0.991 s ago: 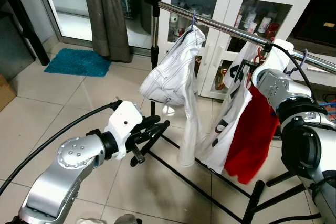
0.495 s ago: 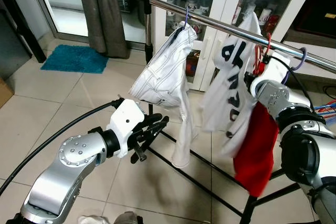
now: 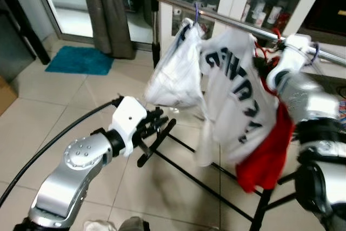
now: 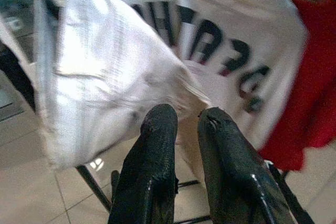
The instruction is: Hang hanger
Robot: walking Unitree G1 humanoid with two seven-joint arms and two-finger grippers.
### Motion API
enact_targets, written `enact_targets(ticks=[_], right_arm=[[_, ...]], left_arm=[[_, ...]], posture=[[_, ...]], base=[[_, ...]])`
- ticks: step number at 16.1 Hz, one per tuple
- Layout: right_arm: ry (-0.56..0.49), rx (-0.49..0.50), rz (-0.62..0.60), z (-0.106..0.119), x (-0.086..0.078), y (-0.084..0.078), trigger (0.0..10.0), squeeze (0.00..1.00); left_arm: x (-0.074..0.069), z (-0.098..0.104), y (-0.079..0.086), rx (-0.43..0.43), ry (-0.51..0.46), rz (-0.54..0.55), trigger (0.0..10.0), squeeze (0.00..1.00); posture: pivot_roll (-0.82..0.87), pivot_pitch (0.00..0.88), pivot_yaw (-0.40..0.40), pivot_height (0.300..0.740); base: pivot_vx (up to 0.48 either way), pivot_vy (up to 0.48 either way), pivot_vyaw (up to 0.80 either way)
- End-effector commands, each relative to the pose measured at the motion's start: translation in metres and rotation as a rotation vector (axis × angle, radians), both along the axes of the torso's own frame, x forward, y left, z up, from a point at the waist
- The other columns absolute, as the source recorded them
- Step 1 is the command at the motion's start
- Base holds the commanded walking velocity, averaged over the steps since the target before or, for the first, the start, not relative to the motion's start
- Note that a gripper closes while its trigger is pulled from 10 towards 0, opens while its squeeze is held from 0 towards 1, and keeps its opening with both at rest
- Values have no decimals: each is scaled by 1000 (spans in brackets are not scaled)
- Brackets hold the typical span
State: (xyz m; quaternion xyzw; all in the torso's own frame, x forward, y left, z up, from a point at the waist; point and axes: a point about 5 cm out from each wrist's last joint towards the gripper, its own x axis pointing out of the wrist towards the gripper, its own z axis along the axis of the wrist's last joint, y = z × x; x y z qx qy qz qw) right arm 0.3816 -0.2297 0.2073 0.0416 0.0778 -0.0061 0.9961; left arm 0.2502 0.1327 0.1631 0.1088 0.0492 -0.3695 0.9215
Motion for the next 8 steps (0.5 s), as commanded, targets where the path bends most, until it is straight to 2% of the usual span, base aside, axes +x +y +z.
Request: enact_targets(ticks=[1, 5, 8], right_arm=[[34, -9, 18, -1, -9, 1, 10000, 1000], [77, -22, 21, -8, -30, -1, 10000, 1000], [22, -27, 87, 2, -54, 1, 10000, 996]], left_arm=[[2, -2, 3, 16, -3, 35, 10000, 0], [2, -7, -1, 22, 8, 19, 10000, 0], [3, -9, 4, 25, 1, 88, 10000, 0]], posture=[[98, 40, -2, 740], [93, 34, 10, 740], [92, 29, -1, 740]], base=[[0, 0, 0], [0, 0, 0], [0, 0, 0]])
